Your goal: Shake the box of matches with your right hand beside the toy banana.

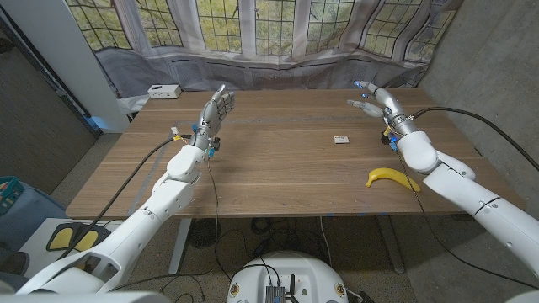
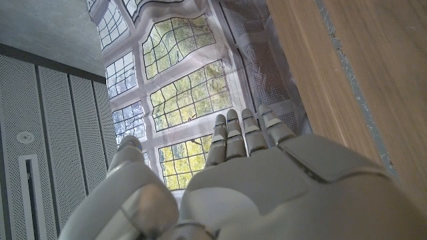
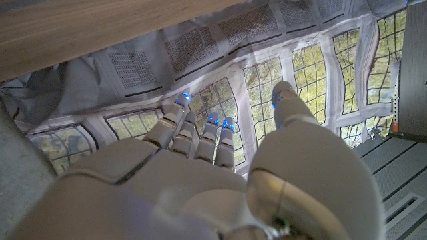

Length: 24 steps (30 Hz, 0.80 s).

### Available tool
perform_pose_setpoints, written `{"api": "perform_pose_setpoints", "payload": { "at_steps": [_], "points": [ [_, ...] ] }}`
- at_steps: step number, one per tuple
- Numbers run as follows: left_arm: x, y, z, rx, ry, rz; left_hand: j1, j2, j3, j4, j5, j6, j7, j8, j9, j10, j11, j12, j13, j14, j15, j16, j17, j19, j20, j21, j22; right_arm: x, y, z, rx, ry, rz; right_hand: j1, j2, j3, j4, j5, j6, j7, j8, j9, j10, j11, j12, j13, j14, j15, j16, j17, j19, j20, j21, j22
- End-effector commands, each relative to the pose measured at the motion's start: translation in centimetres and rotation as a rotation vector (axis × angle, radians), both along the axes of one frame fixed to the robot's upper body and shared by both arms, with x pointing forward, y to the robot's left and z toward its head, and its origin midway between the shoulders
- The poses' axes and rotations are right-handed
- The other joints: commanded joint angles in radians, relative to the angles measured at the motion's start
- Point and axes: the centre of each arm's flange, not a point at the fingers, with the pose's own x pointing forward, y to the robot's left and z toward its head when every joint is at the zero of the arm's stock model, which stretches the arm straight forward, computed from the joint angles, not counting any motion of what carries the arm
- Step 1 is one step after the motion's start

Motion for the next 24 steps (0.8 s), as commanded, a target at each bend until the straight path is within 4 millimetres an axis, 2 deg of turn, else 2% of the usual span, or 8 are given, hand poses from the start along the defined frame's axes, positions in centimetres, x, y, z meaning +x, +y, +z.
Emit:
{"api": "perform_pose_setpoints", "payload": {
  "at_steps": [1, 14, 17, 24],
  "points": [
    [0.7, -0.7, 0.4, 0.003, 0.002, -0.014, 0.013, 0.000, 0.003, -0.004, 0.000, -0.005, -0.001, -0.002, 0.002, 0.000, 0.005, -0.003, 0.005, -0.001, 0.004, 0.000, 0.001, -0.004, 0.006, -0.001, 0.006, -0.6, 0.7, 1.0, -0.162, -0.018, -0.129, 0.017, 0.001, 0.007, 0.003, 0.002, 0.005, -0.003, 0.002, 0.001, 0.010, -0.004, 0.002, 0.003, 0.010, 0.000, -0.001, 0.002, -0.001, 0.005, -0.004, 0.003],
    [0.7, -1.4, 0.5, 0.007, -0.009, -0.024, 0.015, 0.002, 0.005, -0.004, -0.001, -0.004, -0.001, -0.004, 0.002, 0.001, 0.005, -0.006, 0.006, -0.002, 0.004, -0.002, 0.001, -0.004, 0.007, -0.003, 0.006, -1.1, 1.1, 1.2, -0.257, 0.003, -0.192, 0.034, -0.005, 0.008, 0.006, 0.004, 0.009, -0.014, 0.002, 0.002, 0.020, -0.018, 0.001, 0.003, 0.018, -0.005, 0.001, 0.003, -0.006, 0.006, -0.007, 0.003],
    [0.6, -1.5, 0.5, -0.001, -0.012, -0.024, 0.016, 0.002, 0.005, -0.004, -0.001, -0.004, -0.001, -0.005, 0.002, 0.002, 0.003, -0.006, 0.006, -0.002, 0.003, -0.003, 0.002, -0.005, 0.009, -0.004, 0.006, -0.9, 1.2, 1.5, -0.285, 0.014, -0.198, 0.040, -0.009, 0.007, 0.008, 0.005, 0.025, -0.022, 0.007, 0.002, 0.033, -0.027, 0.003, 0.004, 0.026, -0.009, 0.003, 0.004, -0.007, 0.007, -0.007, 0.003],
    [0.4, -1.6, 0.3, 0.004, -0.009, -0.021, 0.017, 0.003, 0.005, -0.004, -0.001, -0.001, -0.003, -0.005, 0.002, 0.002, 0.002, -0.008, 0.006, -0.002, 0.003, -0.003, 0.002, -0.005, 0.009, -0.004, 0.006, -0.6, 1.6, 2.2, -0.341, 0.037, -0.210, 0.045, -0.013, 0.004, 0.013, 0.005, 0.044, -0.020, 0.014, 0.003, 0.053, -0.027, 0.007, 0.004, 0.038, -0.008, 0.008, 0.006, -0.007, 0.006, -0.007, 0.003]
  ]
}}
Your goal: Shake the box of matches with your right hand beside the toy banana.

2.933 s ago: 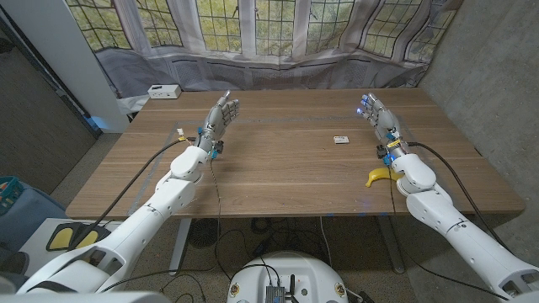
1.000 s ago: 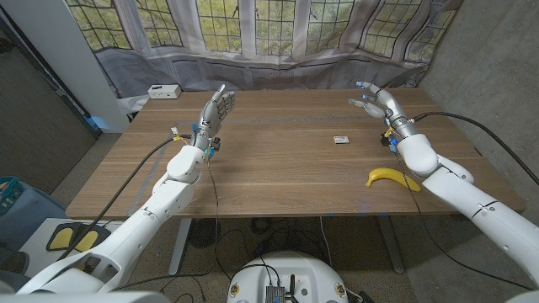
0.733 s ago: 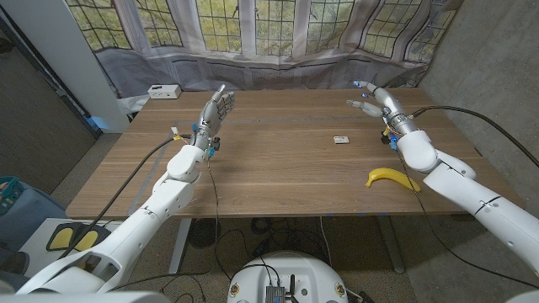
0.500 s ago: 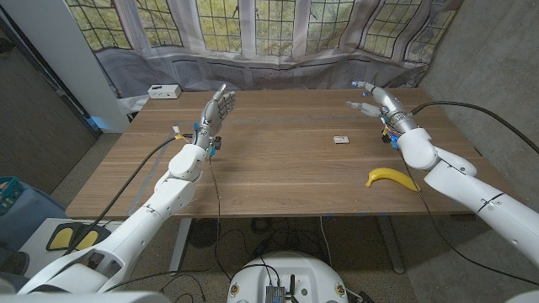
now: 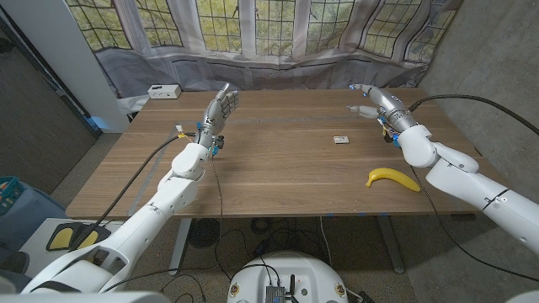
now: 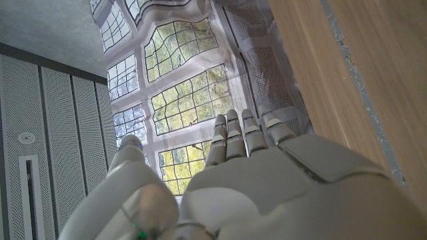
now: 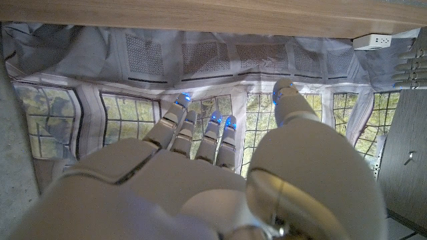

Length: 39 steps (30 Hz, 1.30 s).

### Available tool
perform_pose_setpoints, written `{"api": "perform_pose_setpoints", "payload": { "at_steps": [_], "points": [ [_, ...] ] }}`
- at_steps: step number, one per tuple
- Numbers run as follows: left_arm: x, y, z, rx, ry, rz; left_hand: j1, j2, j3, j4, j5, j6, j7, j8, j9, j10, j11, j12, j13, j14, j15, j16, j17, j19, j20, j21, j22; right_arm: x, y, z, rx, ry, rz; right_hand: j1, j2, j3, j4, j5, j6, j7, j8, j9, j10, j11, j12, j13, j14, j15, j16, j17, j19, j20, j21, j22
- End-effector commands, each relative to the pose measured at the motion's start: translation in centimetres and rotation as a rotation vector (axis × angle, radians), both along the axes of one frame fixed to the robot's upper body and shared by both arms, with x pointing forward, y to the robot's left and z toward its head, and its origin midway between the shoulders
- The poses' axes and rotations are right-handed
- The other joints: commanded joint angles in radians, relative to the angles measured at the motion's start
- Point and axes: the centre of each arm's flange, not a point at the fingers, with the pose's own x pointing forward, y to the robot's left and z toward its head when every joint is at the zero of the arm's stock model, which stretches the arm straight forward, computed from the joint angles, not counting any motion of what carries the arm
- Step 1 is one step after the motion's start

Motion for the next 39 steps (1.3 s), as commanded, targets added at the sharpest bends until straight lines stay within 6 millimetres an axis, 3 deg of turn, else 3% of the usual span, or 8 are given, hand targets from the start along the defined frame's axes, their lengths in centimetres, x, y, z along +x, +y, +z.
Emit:
{"api": "perform_pose_setpoints", "payload": {
  "at_steps": [1, 13, 39],
  "points": [
    [-0.3, -0.4, -0.1, -0.003, -0.005, 0.002, 0.011, -0.002, 0.006, -0.004, -0.001, -0.001, -0.003, -0.005, 0.002, 0.002, 0.002, 0.000, 0.006, -0.002, 0.003, -0.004, 0.002, -0.002, 0.006, -0.005, 0.006, 0.1, 0.7, 1.4, -0.107, 0.032, -0.038, 0.014, -0.001, -0.001, 0.008, 0.005, 0.012, 0.001, 0.006, 0.003, 0.014, 0.002, 0.007, 0.004, 0.009, -0.001, 0.007, 0.005, -0.003, 0.002, -0.004, 0.003],
    [-0.6, -0.1, -0.8, -0.015, 0.008, 0.012, 0.013, -0.001, 0.007, -0.005, -0.002, 0.001, -0.003, -0.006, 0.002, 0.004, 0.001, -0.002, 0.006, -0.001, 0.003, -0.005, 0.002, -0.002, 0.006, -0.006, 0.006, 1.1, 2.0, 2.5, -0.215, 0.109, -0.067, 0.012, -0.006, -0.008, 0.016, 0.005, 0.021, 0.002, 0.007, 0.004, 0.026, 0.003, 0.004, 0.004, -0.024, 0.001, -0.005, 0.008, -0.036, 0.002, -0.014, 0.003],
    [-0.9, -0.2, -1.2, -0.033, 0.002, 0.009, 0.014, 0.000, 0.008, -0.005, -0.002, 0.006, -0.004, -0.008, 0.002, 0.007, -0.001, -0.005, 0.006, 0.000, 0.003, -0.006, 0.002, -0.002, 0.006, -0.008, 0.006, 2.4, 3.5, 3.4, -0.391, 0.268, -0.163, 0.017, -0.027, -0.019, 0.016, 0.008, -0.005, 0.006, -0.006, 0.006, 0.017, 0.001, -0.010, 0.005, -0.033, 0.000, -0.010, 0.008, -0.054, 0.010, -0.014, 0.003]
  ]
}}
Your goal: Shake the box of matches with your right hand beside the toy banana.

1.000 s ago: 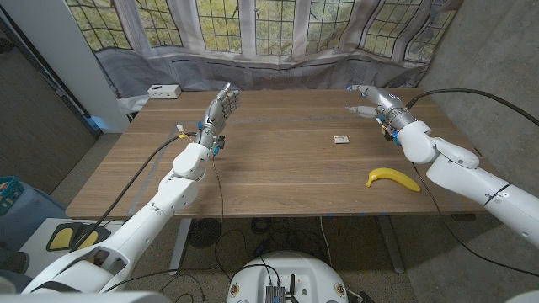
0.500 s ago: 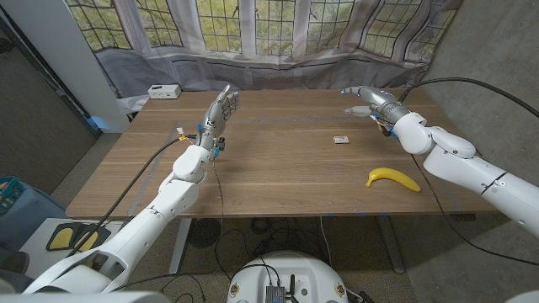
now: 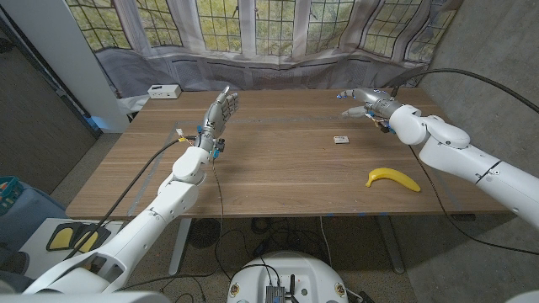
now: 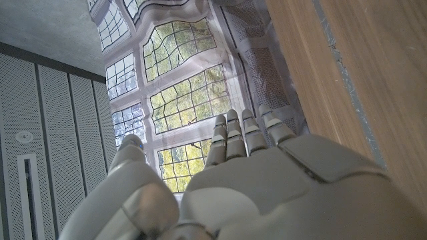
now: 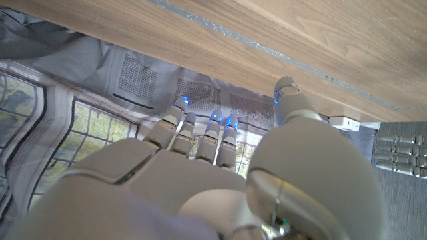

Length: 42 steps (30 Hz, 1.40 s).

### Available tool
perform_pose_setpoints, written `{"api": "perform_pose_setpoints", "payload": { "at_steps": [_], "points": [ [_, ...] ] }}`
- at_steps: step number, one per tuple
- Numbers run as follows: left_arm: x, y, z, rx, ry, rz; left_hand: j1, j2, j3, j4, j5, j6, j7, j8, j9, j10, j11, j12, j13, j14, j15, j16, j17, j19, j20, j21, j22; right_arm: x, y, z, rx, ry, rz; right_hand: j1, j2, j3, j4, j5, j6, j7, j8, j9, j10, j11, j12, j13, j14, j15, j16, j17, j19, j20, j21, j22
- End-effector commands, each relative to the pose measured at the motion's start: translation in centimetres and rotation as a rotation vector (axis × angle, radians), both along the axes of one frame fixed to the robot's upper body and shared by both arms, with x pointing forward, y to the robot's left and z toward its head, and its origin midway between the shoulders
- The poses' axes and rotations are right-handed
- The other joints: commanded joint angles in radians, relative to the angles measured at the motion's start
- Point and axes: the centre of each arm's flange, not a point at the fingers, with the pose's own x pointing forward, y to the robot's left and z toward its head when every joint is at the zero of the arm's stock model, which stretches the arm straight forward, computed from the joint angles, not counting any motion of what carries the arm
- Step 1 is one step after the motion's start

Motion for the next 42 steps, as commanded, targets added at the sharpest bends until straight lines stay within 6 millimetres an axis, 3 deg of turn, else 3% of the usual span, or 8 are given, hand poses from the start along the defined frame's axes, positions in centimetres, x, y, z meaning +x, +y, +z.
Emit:
{"api": "perform_pose_setpoints", "payload": {
  "at_steps": [1, 12, 20, 22, 42],
  "points": [
    [-0.2, -0.1, -0.3, -0.020, -0.008, -0.004, 0.010, -0.004, 0.003, 0.000, -0.002, 0.007, -0.004, -0.003, 0.003, 0.007, -0.001, -0.005, 0.001, 0.000, 0.004, -0.002, 0.002, -0.002, 0.007, -0.002, 0.001, 0.5, 0.6, -0.1, -0.083, 0.076, -0.061, 0.002, -0.012, -0.002, 0.000, 0.004, -0.003, 0.001, 0.000, 0.001, -0.003, 0.005, -0.003, 0.005, -0.002, -0.001, -0.003, 0.003, -0.008, 0.006, -0.003, 0.003],
    [-0.4, -0.2, -0.7, -0.030, -0.009, -0.008, 0.011, -0.003, 0.004, 0.000, -0.003, 0.009, -0.005, -0.003, 0.003, 0.009, -0.002, -0.006, 0.001, 0.000, 0.003, -0.003, 0.002, -0.004, 0.008, -0.003, 0.001, 1.0, 1.1, -0.8, -0.101, 0.116, -0.104, 0.024, -0.020, 0.000, -0.005, 0.012, -0.025, 0.018, -0.009, 0.003, -0.005, 0.021, -0.010, 0.006, -0.005, 0.002, -0.007, 0.001, -0.003, 0.011, 0.003, 0.003],
    [-0.3, 0.0, -1.0, -0.037, -0.001, -0.005, 0.011, -0.002, 0.004, 0.000, -0.003, 0.011, -0.004, -0.004, 0.003, 0.013, -0.003, -0.007, 0.002, 0.002, 0.002, -0.003, 0.002, -0.004, 0.010, -0.004, 0.001, 1.5, 1.3, -1.2, -0.119, 0.143, -0.139, 0.028, -0.022, -0.004, 0.000, 0.015, -0.033, 0.015, -0.011, 0.003, 0.018, 0.011, -0.003, 0.006, 0.023, -0.016, 0.003, 0.001, 0.021, 0.022, 0.012, 0.003],
    [-0.3, 0.0, -1.0, -0.033, -0.003, -0.008, 0.011, -0.002, 0.004, 0.000, -0.003, 0.012, -0.005, -0.004, 0.003, 0.013, -0.003, -0.007, 0.002, 0.002, 0.003, -0.003, 0.002, -0.005, 0.010, -0.004, 0.001, 1.7, 1.3, -1.4, -0.117, 0.150, -0.141, 0.029, -0.023, -0.004, 0.001, 0.015, -0.031, 0.014, -0.010, 0.003, 0.023, -0.002, -0.003, 0.006, 0.026, -0.016, 0.004, 0.000, 0.025, 0.022, 0.013, 0.003],
    [-0.5, 0.1, -0.8, -0.030, -0.008, -0.007, 0.012, -0.001, 0.005, 0.000, -0.003, 0.016, -0.007, -0.005, 0.003, 0.015, -0.005, -0.011, 0.002, 0.001, 0.002, -0.004, 0.002, -0.005, 0.010, -0.005, 0.001, 2.6, 1.7, -2.8, -0.126, 0.192, -0.185, 0.049, -0.031, -0.007, -0.001, 0.020, 0.000, 0.009, 0.001, 0.003, 0.052, -0.014, -0.001, 0.005, 0.050, -0.026, 0.009, -0.003, 0.082, 0.025, 0.029, 0.004]
  ]
}}
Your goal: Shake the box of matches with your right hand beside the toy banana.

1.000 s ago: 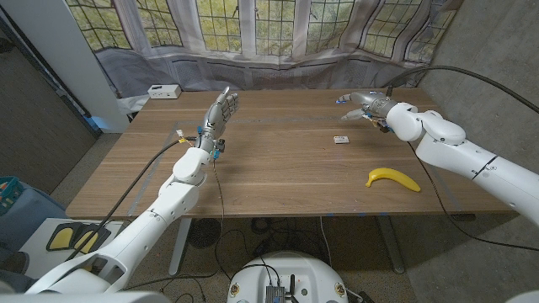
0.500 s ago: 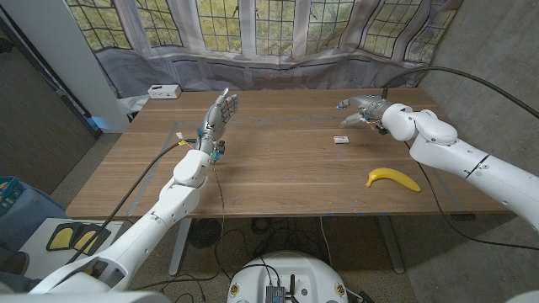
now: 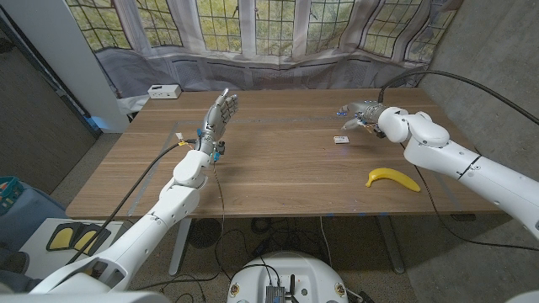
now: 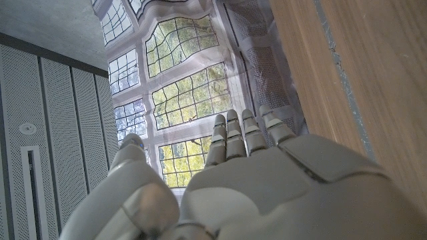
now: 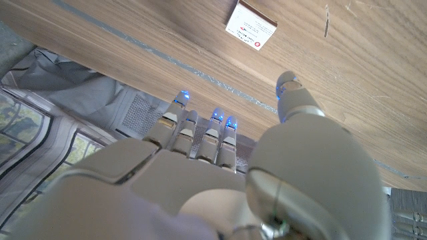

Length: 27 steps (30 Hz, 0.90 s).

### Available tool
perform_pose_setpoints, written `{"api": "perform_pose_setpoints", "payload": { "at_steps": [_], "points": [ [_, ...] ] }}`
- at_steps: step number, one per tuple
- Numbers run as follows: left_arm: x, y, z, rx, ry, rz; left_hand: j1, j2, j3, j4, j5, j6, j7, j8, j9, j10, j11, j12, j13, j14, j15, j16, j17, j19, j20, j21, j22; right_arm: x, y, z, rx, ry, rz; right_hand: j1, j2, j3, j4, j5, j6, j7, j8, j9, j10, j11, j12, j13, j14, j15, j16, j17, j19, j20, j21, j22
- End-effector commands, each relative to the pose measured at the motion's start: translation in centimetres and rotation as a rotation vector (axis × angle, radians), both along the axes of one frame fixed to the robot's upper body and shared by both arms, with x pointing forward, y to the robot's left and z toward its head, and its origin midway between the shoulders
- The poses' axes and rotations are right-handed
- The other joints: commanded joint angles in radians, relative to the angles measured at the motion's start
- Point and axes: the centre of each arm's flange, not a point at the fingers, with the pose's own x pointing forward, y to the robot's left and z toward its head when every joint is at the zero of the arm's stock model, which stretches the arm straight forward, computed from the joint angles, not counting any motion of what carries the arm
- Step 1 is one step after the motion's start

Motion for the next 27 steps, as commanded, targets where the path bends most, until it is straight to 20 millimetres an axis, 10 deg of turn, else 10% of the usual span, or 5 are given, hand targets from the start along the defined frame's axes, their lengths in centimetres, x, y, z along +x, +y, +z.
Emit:
{"api": "perform_pose_setpoints", "payload": {
  "at_steps": [1, 27],
  "points": [
    [-0.1, 0.2, 0.0, -0.001, 0.000, 0.002, 0.012, -0.001, 0.005, 0.000, -0.003, 0.008, 0.001, -0.001, 0.003, 0.009, 0.000, -0.003, 0.002, 0.001, 0.002, -0.002, 0.002, 0.000, 0.004, 0.001, 0.002, 0.5, 0.3, -0.6, -0.007, 0.015, -0.030, 0.011, -0.006, -0.005, 0.002, 0.009, 0.012, -0.001, 0.010, 0.003, 0.009, -0.003, 0.008, 0.005, 0.006, -0.002, 0.004, 0.000, 0.013, 0.005, 0.008, 0.004],
    [-0.4, -0.5, 0.3, 0.022, 0.017, -0.011, 0.013, 0.001, 0.006, 0.001, -0.004, 0.010, 0.005, -0.002, 0.003, 0.015, 0.002, -0.004, 0.002, -0.001, 0.003, -0.003, 0.002, 0.000, 0.003, 0.000, 0.002, 1.8, 0.8, -2.6, 0.005, 0.053, -0.035, 0.041, -0.005, 0.000, 0.000, 0.017, 0.033, -0.025, 0.016, 0.004, 0.026, -0.024, 0.007, 0.005, 0.033, -0.013, 0.009, -0.002, 0.021, 0.007, 0.004, 0.005]
  ]
}}
